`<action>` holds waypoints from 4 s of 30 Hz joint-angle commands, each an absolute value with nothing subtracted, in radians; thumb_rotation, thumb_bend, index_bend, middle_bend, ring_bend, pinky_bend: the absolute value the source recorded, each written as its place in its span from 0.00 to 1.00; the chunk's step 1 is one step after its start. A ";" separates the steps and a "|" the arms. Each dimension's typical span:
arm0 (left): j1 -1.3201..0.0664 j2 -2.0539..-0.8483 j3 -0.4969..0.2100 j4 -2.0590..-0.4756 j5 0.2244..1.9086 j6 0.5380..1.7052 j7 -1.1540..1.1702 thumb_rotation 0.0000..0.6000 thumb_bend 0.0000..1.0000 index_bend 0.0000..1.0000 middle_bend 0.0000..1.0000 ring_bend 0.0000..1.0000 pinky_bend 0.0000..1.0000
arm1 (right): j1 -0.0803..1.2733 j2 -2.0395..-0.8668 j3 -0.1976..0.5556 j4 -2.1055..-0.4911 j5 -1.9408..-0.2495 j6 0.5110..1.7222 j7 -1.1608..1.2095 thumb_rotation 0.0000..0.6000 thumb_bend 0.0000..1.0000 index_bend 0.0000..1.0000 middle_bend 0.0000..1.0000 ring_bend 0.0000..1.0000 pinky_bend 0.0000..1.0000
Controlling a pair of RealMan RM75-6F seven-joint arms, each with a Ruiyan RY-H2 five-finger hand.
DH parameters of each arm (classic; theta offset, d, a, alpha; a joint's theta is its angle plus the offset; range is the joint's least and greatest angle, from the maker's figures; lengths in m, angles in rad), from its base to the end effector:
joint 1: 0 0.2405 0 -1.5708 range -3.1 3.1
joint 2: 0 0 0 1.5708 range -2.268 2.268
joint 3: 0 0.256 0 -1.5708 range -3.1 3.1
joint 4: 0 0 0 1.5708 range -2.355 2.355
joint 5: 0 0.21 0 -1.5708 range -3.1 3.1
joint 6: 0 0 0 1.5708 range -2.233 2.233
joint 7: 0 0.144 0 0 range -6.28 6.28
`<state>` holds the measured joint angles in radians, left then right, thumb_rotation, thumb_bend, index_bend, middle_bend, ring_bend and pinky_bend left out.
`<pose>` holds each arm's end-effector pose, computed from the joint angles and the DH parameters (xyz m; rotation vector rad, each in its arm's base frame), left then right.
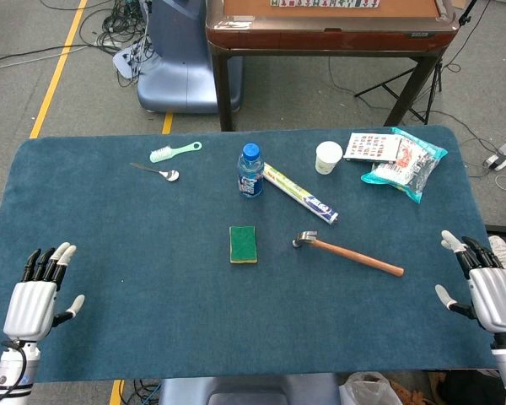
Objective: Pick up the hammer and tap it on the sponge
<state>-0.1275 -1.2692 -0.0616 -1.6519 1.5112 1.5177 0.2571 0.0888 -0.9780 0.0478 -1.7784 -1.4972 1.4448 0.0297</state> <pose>-0.2753 0.1932 0.1149 -1.4190 -0.7946 -0.9183 -0.2890 -0.1794 0.1819 1.3973 -0.9751 0.9282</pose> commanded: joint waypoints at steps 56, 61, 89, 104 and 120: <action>-0.107 -1.273 -0.045 -1.618 1.538 1.532 0.200 1.00 0.23 0.07 0.09 0.07 0.00 | 0.670 -1.299 0.157 -1.628 -0.720 0.780 -0.281 1.00 0.27 0.23 0.25 0.10 0.19; -0.111 -1.274 -0.047 -1.617 1.539 1.529 0.198 1.00 0.23 0.07 0.09 0.07 0.00 | 0.697 -1.333 0.150 -1.600 -0.680 0.774 -0.284 1.00 0.30 0.23 0.29 0.10 0.19; -0.110 -1.289 -0.052 -1.591 1.530 1.529 0.182 1.00 0.23 0.07 0.09 0.07 0.00 | 0.770 -1.365 0.107 -1.562 -0.597 0.759 -0.292 1.00 0.37 0.32 0.36 0.13 0.19; -0.105 -1.285 -0.054 -1.589 1.525 1.534 0.181 1.00 0.23 0.07 0.09 0.07 0.00 | 0.799 -1.382 0.093 -1.536 -0.568 0.750 -0.292 1.00 0.50 0.33 0.36 0.15 0.19; -0.109 -1.290 -0.055 -1.582 1.511 1.518 0.178 1.00 0.23 0.07 0.09 0.07 0.00 | 0.812 -1.387 0.083 -1.527 -0.551 0.748 -0.287 1.00 0.53 0.38 0.45 0.20 0.19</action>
<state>-0.1093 -1.2895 -0.0546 -1.5824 1.5118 1.5186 0.1782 0.8120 -1.3870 0.0833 -1.5274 -0.5517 0.7480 -0.2869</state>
